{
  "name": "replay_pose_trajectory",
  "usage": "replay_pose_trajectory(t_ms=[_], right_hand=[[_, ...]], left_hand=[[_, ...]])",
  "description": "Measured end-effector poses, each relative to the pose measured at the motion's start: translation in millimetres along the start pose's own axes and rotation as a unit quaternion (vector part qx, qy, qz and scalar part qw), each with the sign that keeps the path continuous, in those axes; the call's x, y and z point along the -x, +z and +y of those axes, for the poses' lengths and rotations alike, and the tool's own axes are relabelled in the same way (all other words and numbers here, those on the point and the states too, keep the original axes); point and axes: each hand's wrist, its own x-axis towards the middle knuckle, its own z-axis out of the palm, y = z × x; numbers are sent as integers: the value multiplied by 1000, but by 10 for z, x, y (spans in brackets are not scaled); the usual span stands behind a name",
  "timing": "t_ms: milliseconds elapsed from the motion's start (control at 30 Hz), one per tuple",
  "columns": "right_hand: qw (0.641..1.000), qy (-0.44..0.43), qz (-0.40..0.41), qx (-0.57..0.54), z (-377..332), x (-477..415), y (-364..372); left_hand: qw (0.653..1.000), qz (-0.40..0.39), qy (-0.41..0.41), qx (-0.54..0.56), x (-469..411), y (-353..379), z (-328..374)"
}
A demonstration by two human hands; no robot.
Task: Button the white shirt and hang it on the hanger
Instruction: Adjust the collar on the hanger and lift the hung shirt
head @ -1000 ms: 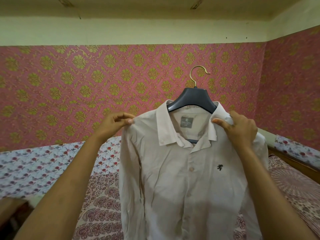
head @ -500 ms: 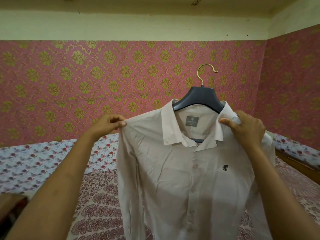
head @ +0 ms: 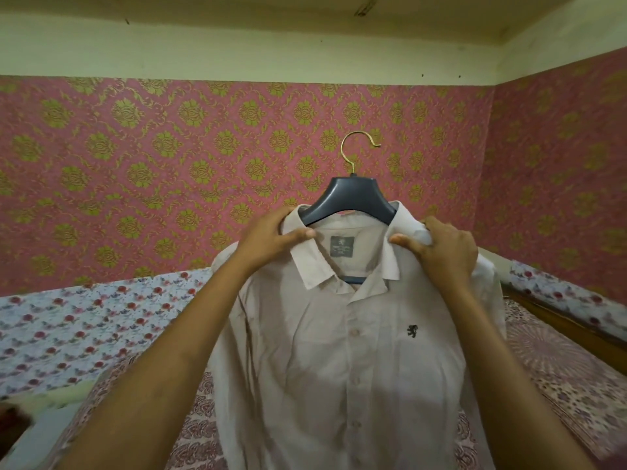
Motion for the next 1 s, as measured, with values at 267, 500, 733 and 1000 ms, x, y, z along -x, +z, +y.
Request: replay_pose_trajectory(t_ms=[267, 500, 733, 1000], right_hand=[[962, 86, -98, -241, 487, 38, -145], [901, 194, -118, -369, 665, 163, -168], [921, 171, -31, -349, 607, 229, -151], [958, 59, 121, -255, 456, 374, -125]], left_hand=[[993, 105, -26, 49, -90, -40, -242], [989, 140, -44, 23, -92, -67, -303], [987, 153, -49, 14, -79, -106, -406], [986, 153, -70, -5, -43, -52, -417]])
